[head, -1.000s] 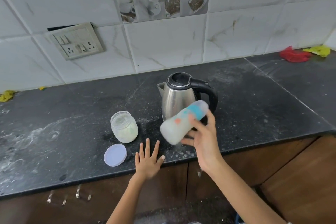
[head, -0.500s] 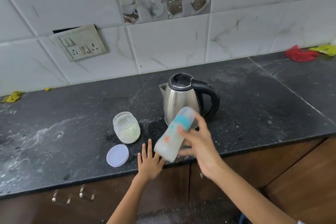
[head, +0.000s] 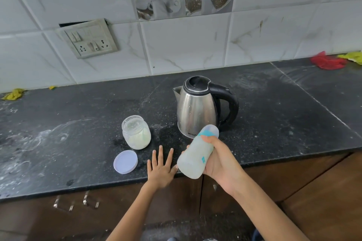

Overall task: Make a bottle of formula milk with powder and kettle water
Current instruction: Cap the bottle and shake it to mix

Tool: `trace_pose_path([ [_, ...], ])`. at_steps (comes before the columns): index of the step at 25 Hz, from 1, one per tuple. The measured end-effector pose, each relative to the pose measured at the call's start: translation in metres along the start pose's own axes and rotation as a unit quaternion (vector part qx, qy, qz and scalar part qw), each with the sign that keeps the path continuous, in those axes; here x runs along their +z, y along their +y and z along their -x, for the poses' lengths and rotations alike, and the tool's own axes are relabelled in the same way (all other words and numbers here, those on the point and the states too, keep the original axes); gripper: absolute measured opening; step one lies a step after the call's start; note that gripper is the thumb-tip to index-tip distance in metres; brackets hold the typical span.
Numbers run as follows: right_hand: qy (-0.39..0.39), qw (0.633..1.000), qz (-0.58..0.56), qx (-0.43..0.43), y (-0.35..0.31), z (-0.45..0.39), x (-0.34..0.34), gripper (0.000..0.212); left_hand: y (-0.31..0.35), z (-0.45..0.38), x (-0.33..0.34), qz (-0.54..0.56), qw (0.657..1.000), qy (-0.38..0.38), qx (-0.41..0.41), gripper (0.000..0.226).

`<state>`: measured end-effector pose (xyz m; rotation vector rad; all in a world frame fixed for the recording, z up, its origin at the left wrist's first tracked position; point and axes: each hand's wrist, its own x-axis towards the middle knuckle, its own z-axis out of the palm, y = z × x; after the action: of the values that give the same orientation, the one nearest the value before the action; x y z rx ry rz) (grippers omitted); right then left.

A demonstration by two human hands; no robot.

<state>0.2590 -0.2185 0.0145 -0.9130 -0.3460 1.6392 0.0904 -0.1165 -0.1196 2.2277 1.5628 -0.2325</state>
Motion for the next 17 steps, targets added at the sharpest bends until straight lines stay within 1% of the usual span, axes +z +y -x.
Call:
trace_pose_path([
  [2,-0.016,0.999,0.029,0.001,0.002,0.004,-0.004,0.054,0.000,-0.001,-0.001,0.000,1.000,0.000,-0.002,0.064],
  [5,-0.031,0.993,0.111,-0.033,-0.001,0.011,-0.009,0.084,0.001,-0.001,-0.001,0.001,1.000,-0.005,0.001,0.064],
  [7,-0.023,0.985,0.146,-0.084,-0.009,0.010,-0.009,0.102,0.000,0.000,-0.002,0.011,1.000,-0.007,0.003,0.064],
  [8,-0.003,0.981,0.150,-0.125,-0.013,0.008,-0.008,0.105,0.000,0.000,-0.002,0.019,1.000,-0.008,0.004,0.063],
  [10,0.034,0.971,0.134,-0.193,-0.013,0.006,-0.005,0.101,0.003,0.001,-0.004,0.026,1.000,-0.007,0.005,0.063],
  [11,0.032,0.968,0.142,-0.204,-0.007,0.007,-0.002,0.098,0.003,0.002,-0.004,0.022,1.000,-0.003,0.003,0.064],
  [14,-0.062,0.959,0.207,-0.181,0.014,0.012,0.009,0.099,0.002,0.004,-0.003,0.045,0.999,0.017,-0.009,0.076],
  [15,-0.071,0.956,0.208,-0.193,0.012,0.010,0.011,0.099,0.002,0.004,-0.003,0.050,0.999,0.018,-0.010,0.076],
  [17,-0.012,0.962,0.147,-0.231,-0.004,0.003,0.013,0.100,0.003,0.002,-0.003,0.030,1.000,0.009,-0.001,0.065],
])
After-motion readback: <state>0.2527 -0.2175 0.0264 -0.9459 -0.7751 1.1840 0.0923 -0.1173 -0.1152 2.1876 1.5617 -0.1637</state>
